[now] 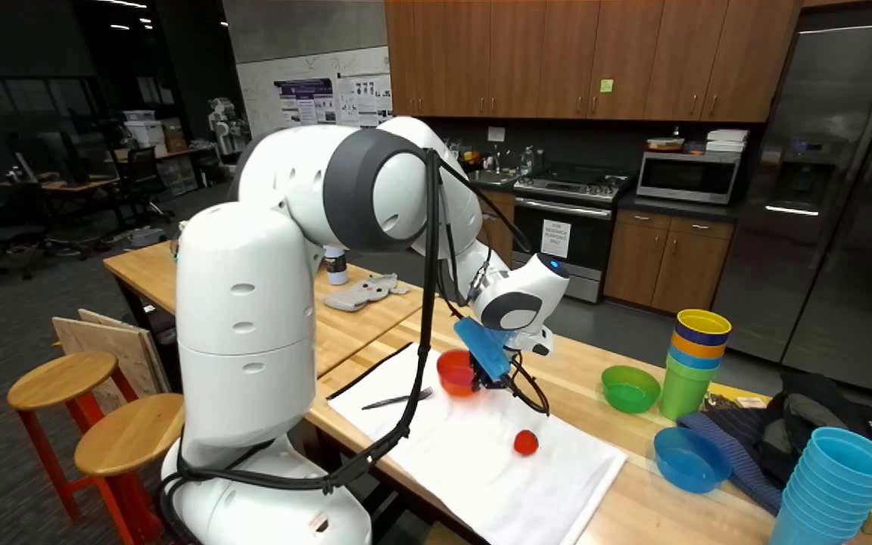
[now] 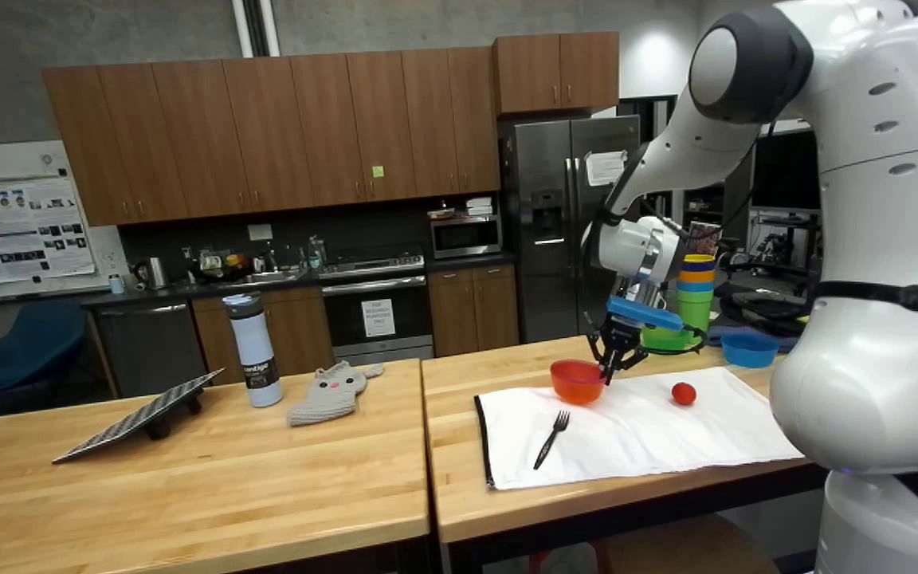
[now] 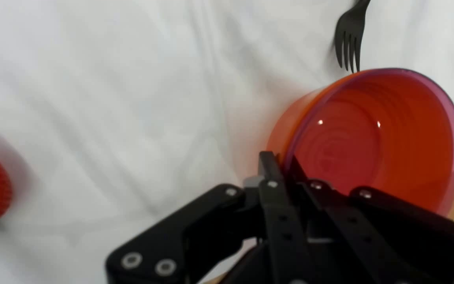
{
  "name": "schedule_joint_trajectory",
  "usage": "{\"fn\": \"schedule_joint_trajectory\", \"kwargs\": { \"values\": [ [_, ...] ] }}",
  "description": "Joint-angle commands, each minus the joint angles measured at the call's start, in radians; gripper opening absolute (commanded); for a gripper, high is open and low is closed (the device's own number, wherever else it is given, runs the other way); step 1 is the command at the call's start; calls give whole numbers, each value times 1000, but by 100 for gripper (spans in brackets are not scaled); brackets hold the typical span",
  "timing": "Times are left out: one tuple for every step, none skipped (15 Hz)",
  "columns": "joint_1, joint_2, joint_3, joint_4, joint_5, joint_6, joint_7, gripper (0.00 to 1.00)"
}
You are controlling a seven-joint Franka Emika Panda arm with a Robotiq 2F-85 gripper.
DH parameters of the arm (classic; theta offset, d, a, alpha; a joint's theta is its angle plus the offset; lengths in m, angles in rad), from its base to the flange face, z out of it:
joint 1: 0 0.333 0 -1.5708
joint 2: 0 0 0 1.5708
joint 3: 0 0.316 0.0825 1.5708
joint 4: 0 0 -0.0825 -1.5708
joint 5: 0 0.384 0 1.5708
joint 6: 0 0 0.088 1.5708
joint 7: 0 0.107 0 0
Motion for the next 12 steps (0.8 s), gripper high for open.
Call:
{"fn": "schedule_joint_trajectory", "kwargs": {
  "values": [
    [-26,8,27,17,-26,-14,27,11],
    [-26,14,27,29,-35,-23,38,17],
    [-26,17,27,35,-37,-26,41,18],
    [-27,18,27,36,-37,-27,42,18],
    [-28,18,27,37,-37,-27,42,18],
    [-28,18,26,37,-37,-28,42,18],
    [-29,19,26,37,-37,-28,42,43],
    [-5,43,29,32,-79,11,100,44],
    [-2,59,40,36,-88,-10,90,48],
    [8,67,47,32,-119,2,114,55],
    [12,68,50,30,-141,11,140,60],
    [10,69,57,29,-142,12,154,68]
  ]
}}
